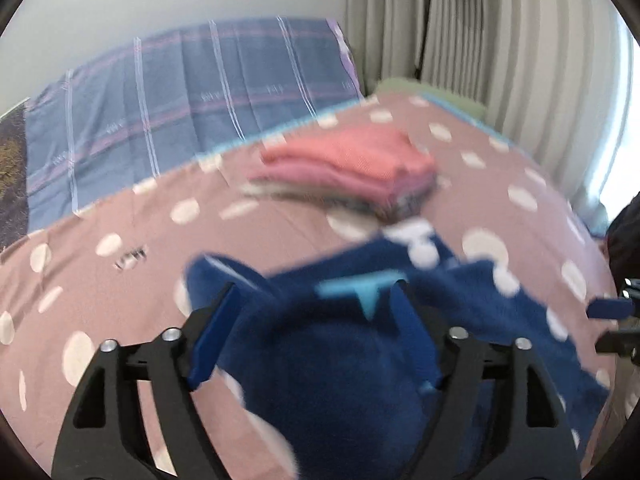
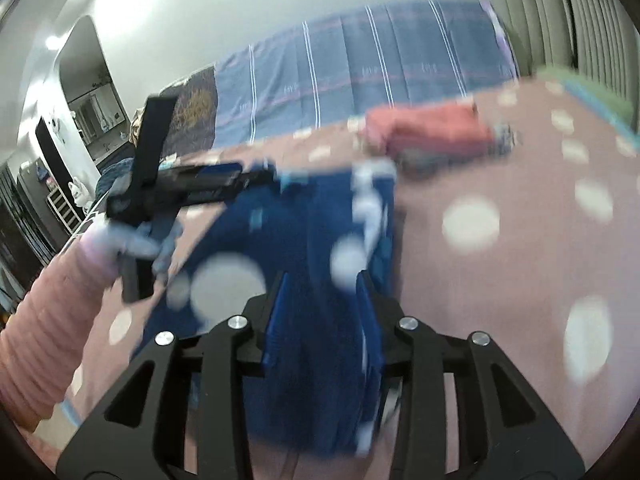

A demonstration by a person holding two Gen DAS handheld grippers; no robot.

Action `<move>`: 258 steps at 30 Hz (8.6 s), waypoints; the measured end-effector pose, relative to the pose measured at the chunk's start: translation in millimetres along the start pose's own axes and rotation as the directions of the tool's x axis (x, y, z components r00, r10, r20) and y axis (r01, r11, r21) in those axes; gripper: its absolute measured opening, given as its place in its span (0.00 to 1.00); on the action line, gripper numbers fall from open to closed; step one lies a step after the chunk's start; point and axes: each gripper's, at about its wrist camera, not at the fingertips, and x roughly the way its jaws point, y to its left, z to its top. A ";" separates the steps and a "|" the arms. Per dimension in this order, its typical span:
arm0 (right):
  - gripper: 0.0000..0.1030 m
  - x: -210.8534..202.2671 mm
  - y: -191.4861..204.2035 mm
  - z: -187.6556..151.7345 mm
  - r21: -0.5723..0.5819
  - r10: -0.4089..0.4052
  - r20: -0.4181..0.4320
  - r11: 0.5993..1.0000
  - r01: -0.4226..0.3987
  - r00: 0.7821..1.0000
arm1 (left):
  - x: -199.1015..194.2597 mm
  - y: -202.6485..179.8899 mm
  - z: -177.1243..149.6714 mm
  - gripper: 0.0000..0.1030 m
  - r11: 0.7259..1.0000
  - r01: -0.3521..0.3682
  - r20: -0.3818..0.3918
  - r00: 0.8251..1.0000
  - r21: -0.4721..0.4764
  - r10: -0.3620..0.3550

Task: Fold small clothes

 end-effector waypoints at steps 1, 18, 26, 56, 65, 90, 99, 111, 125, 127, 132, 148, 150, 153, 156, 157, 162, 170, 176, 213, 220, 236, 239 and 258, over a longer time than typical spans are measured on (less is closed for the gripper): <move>0.35 6.6 1.9 15.7 -0.012 0.010 0.007 1.000 -0.010 1.000 | 0.4 7.8 4.8 0.78 1.000 0.001 0.010 1.000 -0.025 -0.001; 0.45 154.6 -21.2 31.4 -0.055 -0.084 -0.180 0.996 0.076 0.980 | 100.7 39.8 -37.4 0.91 0.991 -0.091 -0.160 0.984 -0.096 0.075; 0.47 140.8 -17.3 23.9 -0.101 -0.092 -0.161 0.992 0.077 0.983 | 5.9 11.1 -23.8 0.90 0.993 -0.118 -0.062 0.991 0.001 0.118; 0.47 139.8 -9.1 6.5 -0.171 -0.098 -0.055 0.981 0.087 0.994 | -93.3 -76.2 -189.1 0.94 0.951 -0.308 -0.126 0.943 0.032 0.309; 0.47 139.6 -15.0 8.2 -0.146 -0.086 -0.058 0.986 0.077 0.995 | -122.5 -82.8 -181.8 0.83 0.986 -0.169 -0.153 0.974 -0.002 0.167; 0.50 70.0 -3.9 18.6 -0.116 -0.120 -0.020 0.986 0.117 0.993 | -132.2 -64.5 -106.0 0.61 0.999 0.053 0.061 0.997 -0.003 -0.052; 0.61 15.8 38.7 -72.8 -0.126 0.010 -0.116 0.992 -0.025 0.993 | -31.8 -48.1 -130.4 0.96 0.997 0.062 -0.063 0.996 -0.050 -0.065; 0.60 -19.9 27.3 -80.4 0.011 0.027 -0.039 1.000 -0.026 0.999 | -96.1 -42.6 -119.5 0.89 0.975 0.132 0.064 0.990 -0.177 -0.122; 0.54 -33.9 15.7 -89.5 0.147 0.011 -0.040 0.989 -0.005 0.999 | -78.6 -86.8 -129.3 0.63 0.999 0.025 -0.049 0.999 0.047 -0.023; 0.54 -50.8 29.3 -79.3 0.110 0.038 0.042 0.993 -0.043 0.998 | -76.7 -87.4 -129.6 0.63 0.999 0.025 -0.046 0.999 0.043 -0.023; 0.49 -3.6 42.1 -78.0 0.034 0.022 -0.047 0.999 -0.021 0.999 | -84.3 -79.4 -125.6 0.64 0.998 0.051 -0.052 0.997 0.030 -0.050; 0.49 26.3 24.7 -92.4 0.063 0.054 -0.077 0.997 -0.049 0.996 | 57.3 -7.5 -51.8 0.64 0.994 -0.097 -0.073 0.992 0.055 0.101; 0.49 29.9 27.2 -92.2 0.055 0.031 -0.082 0.998 -0.027 0.996 | 53.9 -16.3 -48.9 0.63 0.985 -0.153 -0.086 0.983 0.080 0.160; 0.50 32.2 30.0 -91.6 0.030 0.020 -0.085 0.999 -0.018 0.996 | 49.3 -19.6 -47.8 0.61 0.980 -0.163 -0.094 0.980 0.117 0.174; 0.50 26.6 30.7 -85.6 0.039 0.025 -0.110 0.999 -0.021 0.994 | 34.1 -14.2 -40.9 0.61 0.986 -0.135 -0.101 0.984 0.097 0.144; 0.50 21.4 30.5 -78.9 0.056 0.030 -0.125 0.998 -0.024 0.992 | 24.9 -14.9 -37.2 0.61 0.986 -0.128 -0.090 0.986 0.108 0.138; 0.51 -4.9 31.7 -43.5 0.028 0.030 0.002 0.999 -0.030 1.000 | -21.8 -28.4 -25.9 0.69 0.989 -0.057 0.024 0.998 0.136 0.055; 0.54 41.3 10.0 -57.0 0.065 0.029 -0.063 0.998 -0.025 0.998 | 26.2 -37.5 -62.4 0.76 0.990 -0.054 -0.066 0.996 0.127 0.063; 0.72 -16.4 -6.7 -75.8 0.213 -0.025 -0.070 0.976 0.040 0.997 | 24.9 -41.1 -64.2 0.76 0.988 -0.091 -0.052 0.994 0.126 0.098; 0.98 48.1 -30.3 -111.6 0.771 0.070 -0.058 0.637 0.001 0.996 | 17.5 -44.9 -67.2 0.76 0.983 -0.140 -0.015 0.990 0.117 0.142; 0.93 47.7 -30.8 -112.0 0.748 0.076 -0.064 0.663 -0.003 0.995 | -9.5 8.9 -55.8 0.89 0.989 -0.065 0.060 0.995 -0.136 0.074; 0.87 53.5 -29.4 -106.9 0.705 0.105 -0.063 0.709 -0.030 0.993 | 85.3 79.4 -56.8 0.69 0.854 0.257 -0.043 0.950 -0.453 -0.309; 0.60 45.3 -28.2 -97.4 0.683 0.137 -0.033 0.727 -0.078 0.990 | 61.7 79.8 -45.7 0.54 0.878 0.265 0.000 0.957 -0.398 -0.289; 0.55 249.1 42.3 227.0 0.143 0.293 -0.051 0.948 -0.284 0.955 | -63.4 271.3 84.7 0.54 0.863 -0.200 0.179 0.933 -0.464 0.312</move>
